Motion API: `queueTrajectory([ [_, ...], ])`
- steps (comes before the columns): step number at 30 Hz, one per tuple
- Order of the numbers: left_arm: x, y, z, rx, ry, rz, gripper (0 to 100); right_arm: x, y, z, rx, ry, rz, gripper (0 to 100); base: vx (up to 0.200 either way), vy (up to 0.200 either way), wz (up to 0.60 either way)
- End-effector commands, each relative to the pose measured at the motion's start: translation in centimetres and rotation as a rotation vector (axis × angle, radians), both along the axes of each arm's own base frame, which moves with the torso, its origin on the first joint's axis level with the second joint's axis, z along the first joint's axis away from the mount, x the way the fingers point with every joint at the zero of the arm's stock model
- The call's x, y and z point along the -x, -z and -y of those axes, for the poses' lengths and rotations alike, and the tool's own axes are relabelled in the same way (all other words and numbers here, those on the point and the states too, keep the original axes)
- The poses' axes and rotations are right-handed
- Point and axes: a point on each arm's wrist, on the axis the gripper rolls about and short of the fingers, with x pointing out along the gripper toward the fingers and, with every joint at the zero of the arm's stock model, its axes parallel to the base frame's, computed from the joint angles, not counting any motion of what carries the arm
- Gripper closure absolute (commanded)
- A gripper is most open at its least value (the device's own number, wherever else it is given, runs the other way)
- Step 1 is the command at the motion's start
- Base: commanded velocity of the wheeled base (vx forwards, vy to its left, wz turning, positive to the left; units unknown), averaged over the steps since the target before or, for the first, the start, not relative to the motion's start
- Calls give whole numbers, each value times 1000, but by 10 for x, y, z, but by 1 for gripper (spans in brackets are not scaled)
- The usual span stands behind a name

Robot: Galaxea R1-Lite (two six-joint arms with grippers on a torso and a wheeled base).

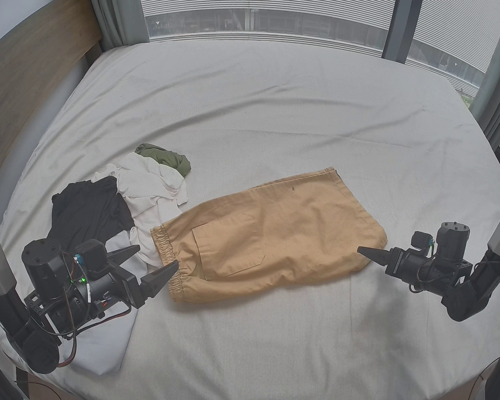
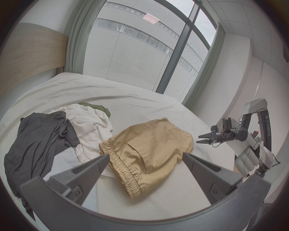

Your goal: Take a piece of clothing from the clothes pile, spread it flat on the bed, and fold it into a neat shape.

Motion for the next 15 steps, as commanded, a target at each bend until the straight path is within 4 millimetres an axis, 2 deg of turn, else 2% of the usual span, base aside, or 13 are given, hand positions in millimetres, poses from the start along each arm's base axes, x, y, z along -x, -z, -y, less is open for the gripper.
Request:
queueTrajectory([
  [1, 0, 2, 0, -1, 0, -10, 0, -3, 11, 2, 3, 5, -40, 0, 0, 0, 0],
  [15, 0, 3, 0, 1, 0, -14, 0, -20, 38, 0, -13, 12, -110, 0, 0, 0, 0],
])
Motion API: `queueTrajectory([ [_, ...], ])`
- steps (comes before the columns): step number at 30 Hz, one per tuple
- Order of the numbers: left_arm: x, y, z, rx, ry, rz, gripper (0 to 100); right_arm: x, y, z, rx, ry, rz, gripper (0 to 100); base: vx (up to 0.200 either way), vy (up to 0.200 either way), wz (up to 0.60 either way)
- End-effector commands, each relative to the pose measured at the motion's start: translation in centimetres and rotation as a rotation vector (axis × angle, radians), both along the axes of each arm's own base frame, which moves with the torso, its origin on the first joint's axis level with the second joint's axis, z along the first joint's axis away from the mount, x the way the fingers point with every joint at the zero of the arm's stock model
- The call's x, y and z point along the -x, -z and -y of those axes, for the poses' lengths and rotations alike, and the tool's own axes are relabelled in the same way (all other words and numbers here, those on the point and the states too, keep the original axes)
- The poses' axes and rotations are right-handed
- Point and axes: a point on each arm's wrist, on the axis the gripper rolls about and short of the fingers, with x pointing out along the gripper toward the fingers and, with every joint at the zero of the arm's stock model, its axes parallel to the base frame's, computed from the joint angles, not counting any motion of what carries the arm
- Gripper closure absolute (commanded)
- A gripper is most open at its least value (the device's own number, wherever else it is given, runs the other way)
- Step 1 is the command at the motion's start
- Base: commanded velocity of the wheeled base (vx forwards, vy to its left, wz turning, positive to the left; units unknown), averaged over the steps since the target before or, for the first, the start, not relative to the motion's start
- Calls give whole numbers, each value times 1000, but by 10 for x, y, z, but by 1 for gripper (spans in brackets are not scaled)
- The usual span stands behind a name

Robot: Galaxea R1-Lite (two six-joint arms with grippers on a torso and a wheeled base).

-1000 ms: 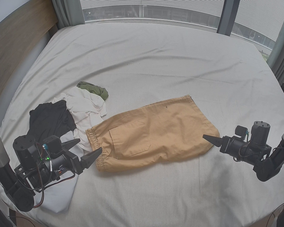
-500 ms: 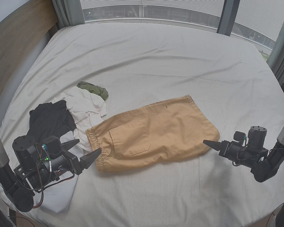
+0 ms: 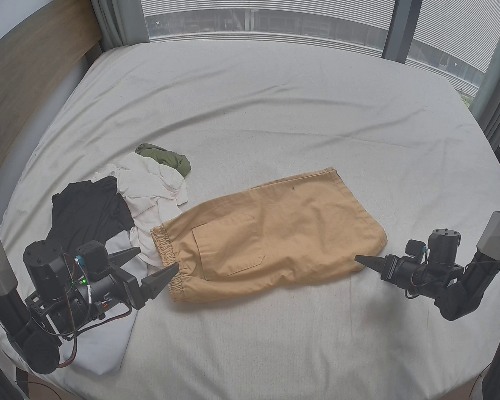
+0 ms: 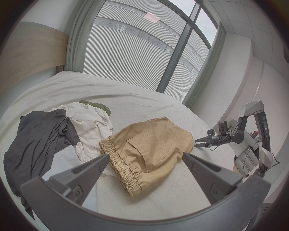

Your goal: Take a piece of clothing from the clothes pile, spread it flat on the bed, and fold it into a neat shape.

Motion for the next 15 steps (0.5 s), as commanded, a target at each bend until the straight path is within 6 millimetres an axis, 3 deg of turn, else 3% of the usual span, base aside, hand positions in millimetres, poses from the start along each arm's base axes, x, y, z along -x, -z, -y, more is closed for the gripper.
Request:
queueTrajectory([
  [1, 0, 1, 0, 0, 0, -4, 0, -6, 12, -3, -14, -3, -33, 0, 0, 0, 0],
  [6, 0, 1, 0, 1, -1, -5, 0, -15, 14, -7, -58, 9, -4, 0, 0, 0, 0],
  [15, 0, 1, -1, 2, -5, -7, 0, -29, 26, -30, -70, -47, 20, 0, 0, 0, 0],
])
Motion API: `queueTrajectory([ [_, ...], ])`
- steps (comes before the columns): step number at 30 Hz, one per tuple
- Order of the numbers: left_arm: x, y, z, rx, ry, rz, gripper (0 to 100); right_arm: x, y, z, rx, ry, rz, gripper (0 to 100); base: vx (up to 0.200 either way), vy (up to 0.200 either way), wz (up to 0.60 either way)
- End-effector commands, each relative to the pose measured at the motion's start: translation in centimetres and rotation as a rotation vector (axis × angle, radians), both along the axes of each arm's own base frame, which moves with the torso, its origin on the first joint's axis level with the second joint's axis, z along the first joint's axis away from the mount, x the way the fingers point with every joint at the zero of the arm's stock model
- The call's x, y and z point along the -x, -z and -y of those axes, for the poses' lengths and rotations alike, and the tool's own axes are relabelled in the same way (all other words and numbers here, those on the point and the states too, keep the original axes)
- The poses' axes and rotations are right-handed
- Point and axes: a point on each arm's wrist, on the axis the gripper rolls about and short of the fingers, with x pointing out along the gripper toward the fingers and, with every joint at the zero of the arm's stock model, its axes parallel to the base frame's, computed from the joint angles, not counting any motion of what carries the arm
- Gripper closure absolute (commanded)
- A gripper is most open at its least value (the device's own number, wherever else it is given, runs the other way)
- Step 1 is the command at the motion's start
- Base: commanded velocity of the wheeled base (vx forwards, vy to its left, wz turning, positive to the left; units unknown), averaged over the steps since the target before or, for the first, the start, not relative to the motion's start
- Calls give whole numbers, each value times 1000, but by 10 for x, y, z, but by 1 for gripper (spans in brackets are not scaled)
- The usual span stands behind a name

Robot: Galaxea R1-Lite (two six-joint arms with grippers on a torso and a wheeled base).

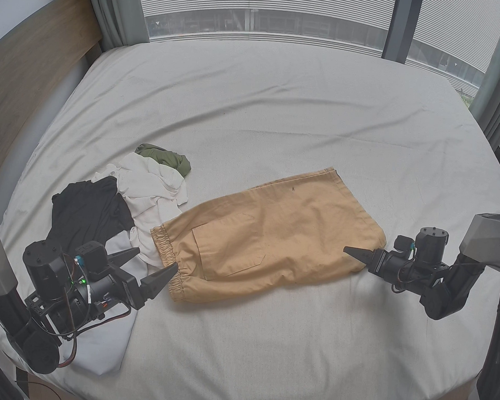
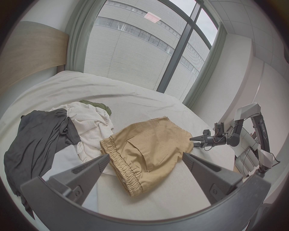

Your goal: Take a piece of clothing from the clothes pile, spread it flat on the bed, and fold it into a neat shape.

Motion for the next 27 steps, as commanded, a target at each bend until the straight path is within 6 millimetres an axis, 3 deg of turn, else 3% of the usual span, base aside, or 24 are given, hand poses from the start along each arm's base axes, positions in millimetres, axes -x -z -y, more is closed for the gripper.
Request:
queueTrajectory([
  [1, 0, 0, 0, 1, -1, -2, 0, -5, 15, -11, 1, -29, -21, 0, 0, 0, 0],
  [13, -1, 1, 0, 1, -1, -2, 0, -11, 14, -28, -71, -53, 97, 0, 0, 0, 0],
  [27, 0, 0, 0, 0, 0, -1, 0, -11, 17, -33, -75, -68, 118, 0, 0, 0, 0],
])
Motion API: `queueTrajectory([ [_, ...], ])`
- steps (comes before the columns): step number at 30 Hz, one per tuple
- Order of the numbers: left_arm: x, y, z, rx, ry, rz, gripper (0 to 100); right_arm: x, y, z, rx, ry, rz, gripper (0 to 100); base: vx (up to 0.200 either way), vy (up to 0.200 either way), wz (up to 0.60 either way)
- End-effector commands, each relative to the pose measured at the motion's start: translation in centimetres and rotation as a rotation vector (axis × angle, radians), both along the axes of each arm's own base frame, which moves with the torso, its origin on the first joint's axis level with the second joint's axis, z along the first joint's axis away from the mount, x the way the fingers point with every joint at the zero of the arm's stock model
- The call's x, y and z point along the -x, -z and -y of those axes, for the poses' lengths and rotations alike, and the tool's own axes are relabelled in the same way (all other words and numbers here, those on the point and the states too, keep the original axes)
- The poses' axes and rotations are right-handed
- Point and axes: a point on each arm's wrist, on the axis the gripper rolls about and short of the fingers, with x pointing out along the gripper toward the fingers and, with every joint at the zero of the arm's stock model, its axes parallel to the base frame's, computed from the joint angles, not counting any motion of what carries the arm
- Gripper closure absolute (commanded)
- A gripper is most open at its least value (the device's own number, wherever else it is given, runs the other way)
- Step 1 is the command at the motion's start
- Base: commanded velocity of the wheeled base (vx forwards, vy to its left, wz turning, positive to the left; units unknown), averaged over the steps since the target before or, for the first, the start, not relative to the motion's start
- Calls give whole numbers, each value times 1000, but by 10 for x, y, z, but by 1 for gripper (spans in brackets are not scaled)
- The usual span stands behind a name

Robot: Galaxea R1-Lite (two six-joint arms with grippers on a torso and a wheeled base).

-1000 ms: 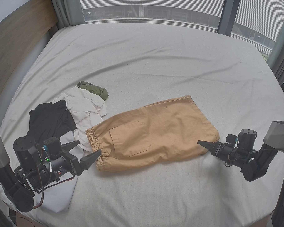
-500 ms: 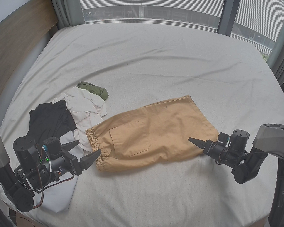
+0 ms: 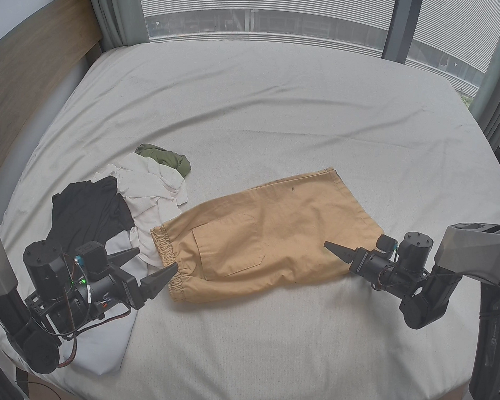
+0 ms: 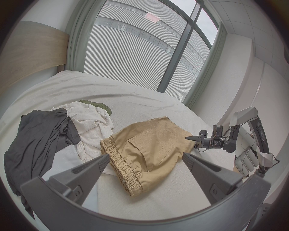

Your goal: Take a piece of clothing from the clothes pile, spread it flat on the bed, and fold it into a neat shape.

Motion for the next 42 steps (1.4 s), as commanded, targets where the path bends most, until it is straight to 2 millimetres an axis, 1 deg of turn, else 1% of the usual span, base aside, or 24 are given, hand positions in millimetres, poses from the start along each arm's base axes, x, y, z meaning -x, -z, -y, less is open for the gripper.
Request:
queueTrajectory([
  [1, 0, 0, 0, 0, 0, 1, 0, 0, 4, -1, 2, -3, -9, 0, 0, 0, 0],
  [3, 0, 0, 0, 0, 0, 1, 0, -1, 4, -1, 0, -3, -7, 0, 0, 0, 0],
  [4, 0, 0, 0, 0, 0, 1, 0, 0, 4, -1, 2, -3, -6, 100, 0, 0, 0],
  [16, 0, 0, 0, 1, 0, -1, 0, 4, 3, -5, -1, -14, -1, 100, 0, 0, 0],
  [20, 0, 1, 0, 0, -2, -3, 0, 14, -1, -8, 10, -29, -9, 100, 0, 0, 0],
  [27, 1, 1, 0, -1, 0, -7, 0, 26, 2, -5, 63, -40, -17, 100, 0, 0, 0],
  [31, 1, 1, 0, -1, 0, -9, 0, 28, 2, -4, 70, -41, -17, 100, 0, 0, 0],
  [32, 1, 0, -1, 1, -4, -5, 0, 43, 4, 0, 142, -50, -17, 100, 0, 0, 0],
  [37, 1, 1, -1, 1, -4, -8, 0, 57, 8, 4, 204, 0, -37, 100, 0, 0, 0],
  [42, 2, 1, -1, 0, -1, -10, 0, 68, 13, 8, 223, 19, -46, 100, 0, 0, 0],
])
